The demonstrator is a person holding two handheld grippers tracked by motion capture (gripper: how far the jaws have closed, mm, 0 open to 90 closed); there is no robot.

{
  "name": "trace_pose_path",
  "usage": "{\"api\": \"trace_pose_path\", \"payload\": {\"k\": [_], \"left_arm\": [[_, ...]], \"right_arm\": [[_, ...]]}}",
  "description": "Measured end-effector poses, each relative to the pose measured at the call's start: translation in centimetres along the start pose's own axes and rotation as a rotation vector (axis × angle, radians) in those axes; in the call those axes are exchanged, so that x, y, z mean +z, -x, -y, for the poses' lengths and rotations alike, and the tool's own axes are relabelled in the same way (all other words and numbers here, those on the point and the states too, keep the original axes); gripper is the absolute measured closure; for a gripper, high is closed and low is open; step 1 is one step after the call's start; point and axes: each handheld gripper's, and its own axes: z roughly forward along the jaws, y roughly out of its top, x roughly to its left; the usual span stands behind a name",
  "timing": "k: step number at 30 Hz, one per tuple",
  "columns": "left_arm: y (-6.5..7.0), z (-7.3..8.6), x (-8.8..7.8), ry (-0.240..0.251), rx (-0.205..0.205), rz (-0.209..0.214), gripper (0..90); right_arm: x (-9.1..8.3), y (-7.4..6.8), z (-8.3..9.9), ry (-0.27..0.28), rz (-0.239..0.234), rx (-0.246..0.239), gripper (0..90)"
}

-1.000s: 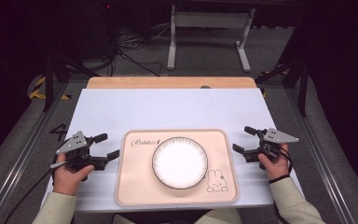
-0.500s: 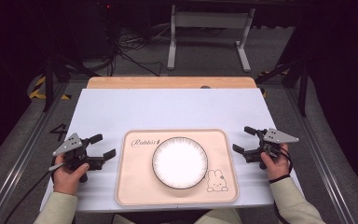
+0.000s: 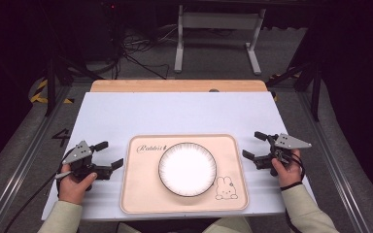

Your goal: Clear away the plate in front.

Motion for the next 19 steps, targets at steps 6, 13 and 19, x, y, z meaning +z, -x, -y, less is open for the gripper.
{"api": "trace_pose_path", "payload": {"k": [6,13,19], "left_arm": [[0.59,-0.03,0.23,-0.017,0.067,-0.015,3.0],[0.56,-0.09,0.33,-0.032,0.05,-0.039,0.6],[0.39,-0.04,0.27,-0.018,0.019,-0.035,0.8]], "right_arm": [[0.01,0.02,-0.01,-0.004,-0.001,0.0,4.6],[0.02,0.06,0.0,-0.001,0.0,0.002,4.7],[0.0,0.06,0.0,0.0,0.001,0.006,4.7]]}}
